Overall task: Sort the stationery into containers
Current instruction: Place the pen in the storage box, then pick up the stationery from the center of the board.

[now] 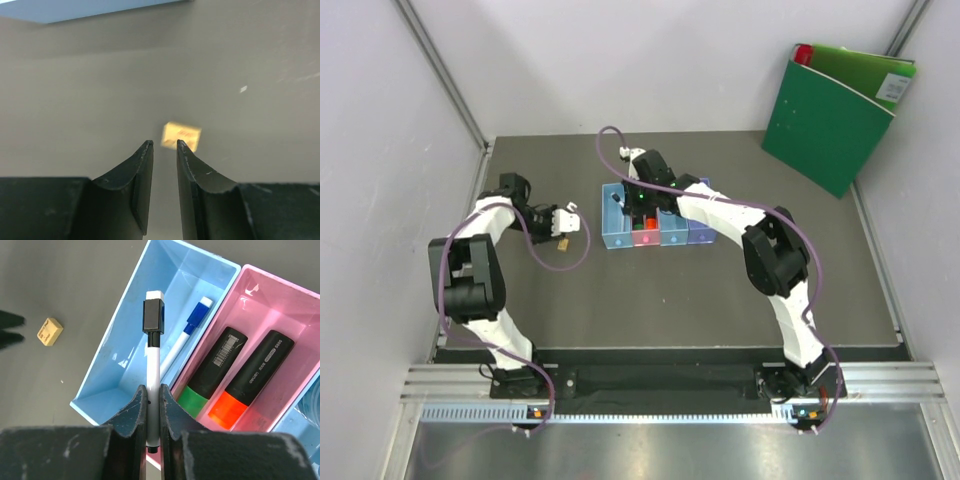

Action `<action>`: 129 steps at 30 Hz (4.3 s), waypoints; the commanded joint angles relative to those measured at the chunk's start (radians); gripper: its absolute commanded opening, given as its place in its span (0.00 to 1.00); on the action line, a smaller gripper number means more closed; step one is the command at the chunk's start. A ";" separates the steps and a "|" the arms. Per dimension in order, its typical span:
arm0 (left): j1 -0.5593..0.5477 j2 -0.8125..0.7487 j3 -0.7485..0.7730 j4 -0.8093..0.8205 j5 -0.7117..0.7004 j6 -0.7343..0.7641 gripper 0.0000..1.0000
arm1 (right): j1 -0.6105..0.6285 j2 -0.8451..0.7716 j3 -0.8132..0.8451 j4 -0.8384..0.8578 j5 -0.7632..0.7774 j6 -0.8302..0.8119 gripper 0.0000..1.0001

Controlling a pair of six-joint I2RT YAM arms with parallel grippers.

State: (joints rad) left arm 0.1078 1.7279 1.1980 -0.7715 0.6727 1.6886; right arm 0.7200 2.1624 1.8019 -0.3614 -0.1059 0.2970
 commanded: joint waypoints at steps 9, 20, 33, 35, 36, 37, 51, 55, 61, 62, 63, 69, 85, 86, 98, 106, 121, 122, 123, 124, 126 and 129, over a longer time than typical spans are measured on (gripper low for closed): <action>-0.066 0.084 0.075 -0.224 -0.099 -0.052 0.30 | 0.025 0.036 0.106 0.053 0.026 0.019 0.00; -0.054 0.062 0.057 -0.034 -0.144 0.035 0.50 | 0.032 0.028 0.103 0.056 0.011 0.008 0.00; -0.057 0.176 0.183 -0.160 -0.193 0.229 0.56 | 0.033 0.031 0.103 0.064 0.012 0.007 0.00; -0.062 0.183 0.178 -0.169 -0.205 0.247 0.56 | 0.033 0.036 0.105 0.064 0.018 0.007 0.00; -0.062 0.185 0.179 -0.182 -0.211 0.249 0.56 | 0.033 0.037 0.106 0.065 0.020 0.008 0.00; -0.065 0.186 0.181 -0.195 -0.216 0.249 0.56 | 0.033 0.037 0.106 0.067 0.021 0.007 0.00; -0.105 0.150 0.156 -0.282 -0.232 0.221 0.55 | 0.036 0.039 0.108 0.070 0.032 0.007 0.00; -0.105 0.153 0.138 -0.265 -0.243 0.215 0.54 | 0.036 0.034 0.106 0.072 0.032 0.008 0.00; -0.103 0.171 0.130 -0.206 -0.285 0.226 0.52 | 0.039 0.028 0.100 0.072 0.029 0.010 0.00; -0.105 0.173 0.130 -0.198 -0.288 0.227 0.52 | 0.039 0.030 0.100 0.072 0.031 0.010 0.00; -0.105 0.176 0.133 -0.181 -0.288 0.226 0.52 | 0.039 0.028 0.100 0.070 0.029 0.010 0.00; -0.103 0.177 0.114 -0.140 -0.298 0.279 0.51 | 0.039 0.031 0.099 0.070 0.029 0.011 0.00; -0.105 0.168 0.057 -0.075 -0.272 0.292 0.36 | 0.039 0.020 0.080 0.072 0.031 0.008 0.13; -0.105 0.168 0.054 -0.074 -0.274 0.290 0.31 | 0.041 0.020 0.079 0.072 0.031 0.008 0.16; -0.103 0.156 0.046 -0.091 -0.262 0.286 0.24 | 0.050 0.011 0.076 0.072 0.028 -0.002 0.45; -0.105 0.113 0.000 -0.121 -0.242 0.335 0.50 | 0.050 -0.001 0.074 0.068 0.034 -0.012 0.48; -0.140 0.118 -0.046 0.006 -0.243 0.491 0.51 | 0.050 -0.021 0.059 0.065 0.038 -0.015 0.48; -0.140 0.110 -0.057 0.032 -0.236 0.508 0.51 | 0.049 -0.021 0.057 0.065 0.038 -0.015 0.48; -0.140 0.105 -0.070 0.063 -0.231 0.522 0.51 | 0.048 -0.022 0.056 0.064 0.040 -0.016 0.48; -0.140 0.101 -0.089 0.101 -0.217 0.536 0.51 | 0.050 -0.022 0.056 0.064 0.040 -0.015 0.48; -0.140 0.101 -0.086 0.098 -0.216 0.554 0.51 | 0.050 -0.026 0.054 0.065 0.040 -0.015 0.48; -0.140 0.110 -0.077 0.095 -0.239 0.579 0.50 | 0.050 -0.029 0.056 0.065 0.041 -0.016 0.48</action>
State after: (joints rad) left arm -0.0269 1.8042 1.1522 -0.7170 0.4297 1.9888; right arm 0.7551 2.2032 1.8530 -0.3290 -0.0757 0.2905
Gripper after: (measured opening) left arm 0.504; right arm 0.480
